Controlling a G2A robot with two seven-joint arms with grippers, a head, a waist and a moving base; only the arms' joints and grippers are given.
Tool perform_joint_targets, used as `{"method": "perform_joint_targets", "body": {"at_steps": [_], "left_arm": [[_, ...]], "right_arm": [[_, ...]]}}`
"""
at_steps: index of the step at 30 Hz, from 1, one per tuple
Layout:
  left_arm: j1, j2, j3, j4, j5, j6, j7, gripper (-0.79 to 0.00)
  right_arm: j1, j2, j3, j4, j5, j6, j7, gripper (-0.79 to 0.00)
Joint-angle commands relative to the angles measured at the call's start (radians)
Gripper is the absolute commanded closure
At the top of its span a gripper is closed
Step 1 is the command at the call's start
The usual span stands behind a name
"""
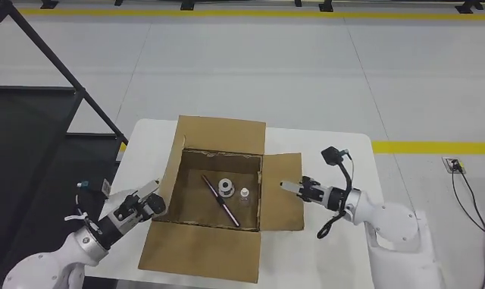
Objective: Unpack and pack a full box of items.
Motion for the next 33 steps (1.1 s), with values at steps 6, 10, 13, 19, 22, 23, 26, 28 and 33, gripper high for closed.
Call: {"method": "perform_joint_targets", "body": {"at_steps": [6, 10, 13, 19, 22, 23, 26, 28, 33], "left_arm": [[-0.051, 0.003, 0.076, 0.031, 0.028, 0.036, 0.030, -0.785], [-0.080, 0.003, 0.112, 0.056, 0.036, 0.050, 0.046, -0.785], [-0.095, 0.004, 0.129, 0.073, 0.039, 0.057, 0.056, -0.785], [-0.116, 0.006, 0.151, 0.097, 0.039, 0.065, 0.066, -0.785], [-0.122, 0.008, 0.156, 0.104, 0.036, 0.067, 0.075, -0.785], [-0.123, 0.008, 0.158, 0.106, 0.035, 0.069, 0.078, -0.785], [-0.126, 0.009, 0.161, 0.113, 0.032, 0.072, 0.085, -0.785], [-0.128, 0.010, 0.165, 0.120, 0.031, 0.075, 0.091, -0.785], [-0.139, 0.010, 0.184, 0.144, 0.032, 0.077, 0.111, -0.785]], "right_arm": [[0.059, 0.010, -0.064, 0.049, 0.209, -0.081, 0.057, -0.785], [0.100, 0.011, -0.132, 0.071, 0.233, -0.079, 0.039, -0.785], [0.133, 0.009, -0.195, 0.090, 0.232, -0.071, 0.022, -0.785], [0.210, 0.002, -0.329, 0.163, 0.158, -0.035, -0.056, -0.785], [0.245, -0.003, -0.391, 0.204, 0.106, -0.015, -0.102, -0.785], [0.255, -0.004, -0.409, 0.219, 0.100, -0.014, -0.111, -0.785], [0.280, -0.007, -0.454, 0.249, 0.049, -0.007, -0.147, -0.785], [0.290, -0.008, -0.478, 0.259, 0.009, -0.004, -0.170, -0.785], [0.300, -0.008, -0.535, 0.263, -0.072, 0.006, -0.205, -0.785]]}}
